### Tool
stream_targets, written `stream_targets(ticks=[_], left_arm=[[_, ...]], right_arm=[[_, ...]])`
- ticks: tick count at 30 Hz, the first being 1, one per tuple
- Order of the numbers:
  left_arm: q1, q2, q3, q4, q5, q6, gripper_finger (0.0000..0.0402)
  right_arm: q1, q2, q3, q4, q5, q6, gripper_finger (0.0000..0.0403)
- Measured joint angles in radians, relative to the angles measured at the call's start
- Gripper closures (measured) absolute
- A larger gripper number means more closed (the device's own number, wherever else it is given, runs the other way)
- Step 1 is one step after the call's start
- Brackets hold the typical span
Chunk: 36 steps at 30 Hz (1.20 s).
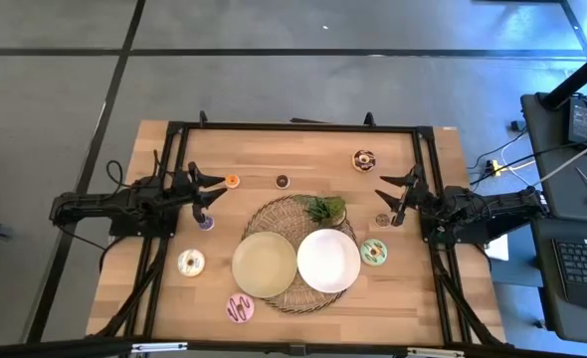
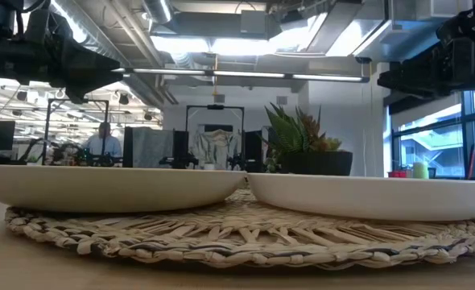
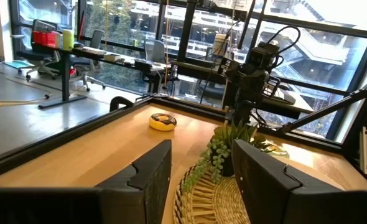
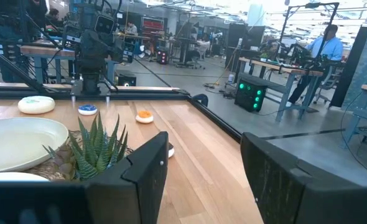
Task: Pick & Place donuts
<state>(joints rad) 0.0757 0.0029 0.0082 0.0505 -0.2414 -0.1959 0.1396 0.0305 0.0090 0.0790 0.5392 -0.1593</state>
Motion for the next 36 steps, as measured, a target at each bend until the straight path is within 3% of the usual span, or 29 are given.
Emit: stream_targets(ticks=[11,19,29,36], left_arm=[[0.0,0.0,0.0,0.0,0.0,0.0,0.0239],[0.0,0.0,0.0,0.0,0.0,0.0,0.0236],[0.0,0.0,0.0,0.001,-0.012,0.0,0.0238],[0.0,0.0,0.0,0.018,-0.174,-0.013,0.0243]], right_arm=[[0.0,0.0,0.0,-0.001,0.0,0.01,0.0201],[0.0,0.0,0.0,-0.002,-0.001,0.276,0.0201],[0.0,0.0,0.0,-0.002,-0.001,0.283,0.0201],[0.0,0.0,0.0,-0.002,0.037,0.289,0.0201]])
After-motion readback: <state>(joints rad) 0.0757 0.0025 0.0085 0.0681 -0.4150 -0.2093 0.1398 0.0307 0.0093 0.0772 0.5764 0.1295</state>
